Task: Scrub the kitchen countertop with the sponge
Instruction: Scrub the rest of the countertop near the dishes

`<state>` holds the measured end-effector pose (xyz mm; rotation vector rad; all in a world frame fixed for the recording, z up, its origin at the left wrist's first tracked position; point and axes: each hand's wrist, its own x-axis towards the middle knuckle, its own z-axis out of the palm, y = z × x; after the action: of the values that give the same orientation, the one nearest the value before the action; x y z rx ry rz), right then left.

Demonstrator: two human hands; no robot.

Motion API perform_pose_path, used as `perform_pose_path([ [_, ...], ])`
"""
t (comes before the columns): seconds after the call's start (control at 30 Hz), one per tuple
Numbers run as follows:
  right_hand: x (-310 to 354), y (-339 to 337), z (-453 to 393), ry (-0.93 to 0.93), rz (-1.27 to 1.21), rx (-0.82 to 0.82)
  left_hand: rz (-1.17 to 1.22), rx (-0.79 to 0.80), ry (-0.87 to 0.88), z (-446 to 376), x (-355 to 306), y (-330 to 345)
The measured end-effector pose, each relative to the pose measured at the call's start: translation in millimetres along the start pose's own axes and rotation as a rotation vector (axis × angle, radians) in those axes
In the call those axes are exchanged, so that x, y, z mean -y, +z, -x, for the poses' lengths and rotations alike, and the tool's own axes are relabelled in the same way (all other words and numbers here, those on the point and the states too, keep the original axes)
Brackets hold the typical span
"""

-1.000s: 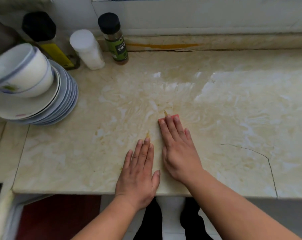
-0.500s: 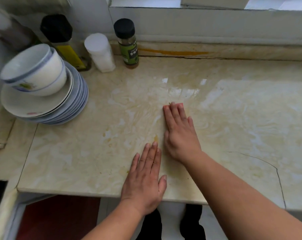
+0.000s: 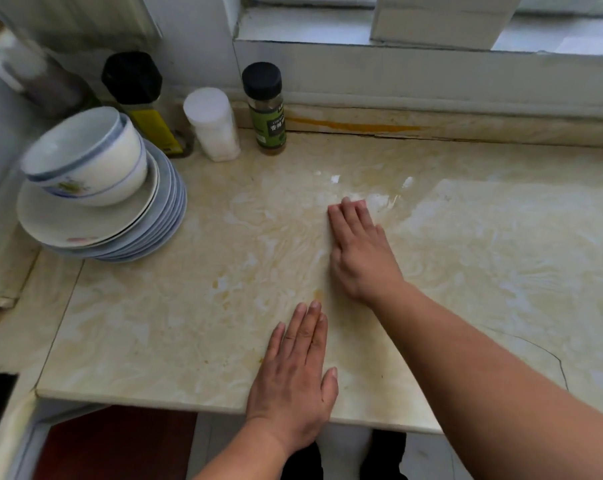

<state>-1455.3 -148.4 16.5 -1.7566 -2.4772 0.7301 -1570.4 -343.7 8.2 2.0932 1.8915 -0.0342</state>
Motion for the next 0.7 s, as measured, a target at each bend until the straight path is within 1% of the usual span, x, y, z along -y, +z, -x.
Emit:
perform_pose_path([
  [0.07, -1, 5, 6, -0.058, 0.01, 0.013, 0.092, -0.022, 0.0, 1, 2, 2],
  [0.17, -12, 19, 70, -0.254, 0.004, 0.027, 0.357, -0.117, -0.011, 3, 11, -2],
  [0.2, -21, 23, 92, -0.289, 0.01, 0.038, 0.391, -0.159, -0.001, 5, 17, -3],
  [0.23, -31, 23, 107, -0.289, 0.019, 0.044, 0.38, -0.193, 0.011, 6, 24, -4],
  [0.27, -40, 23, 116, -0.252, 0.025, 0.033, 0.339, -0.189, 0.004, 7, 35, -7],
  [0.33, -41, 23, 116, -0.102, 0.008, -0.012, 0.178, -0.105, -0.075, 6, 62, -14],
  [0.4, -17, 32, 107, 0.037, -0.02, -0.055, 0.002, 0.019, -0.142, 9, 87, -18],
  [0.43, -2, 37, 103, 0.068, -0.028, -0.059, -0.038, 0.043, -0.152, 8, 94, -18],
  [0.47, 14, 43, 102, 0.063, -0.03, -0.047, -0.051, 0.051, -0.149, 9, 99, -17],
  [0.5, 28, 49, 104, 0.021, -0.025, -0.03, -0.048, 0.05, -0.145, 8, 101, -17],
  [0.57, 47, 58, 118, -0.111, -0.002, 0.011, -0.019, 0.034, -0.134, 8, 101, -14],
  [0.7, 57, 71, 162, -0.315, -0.005, 0.063, 0.063, 0.011, -0.109, 9, 105, -15],
])
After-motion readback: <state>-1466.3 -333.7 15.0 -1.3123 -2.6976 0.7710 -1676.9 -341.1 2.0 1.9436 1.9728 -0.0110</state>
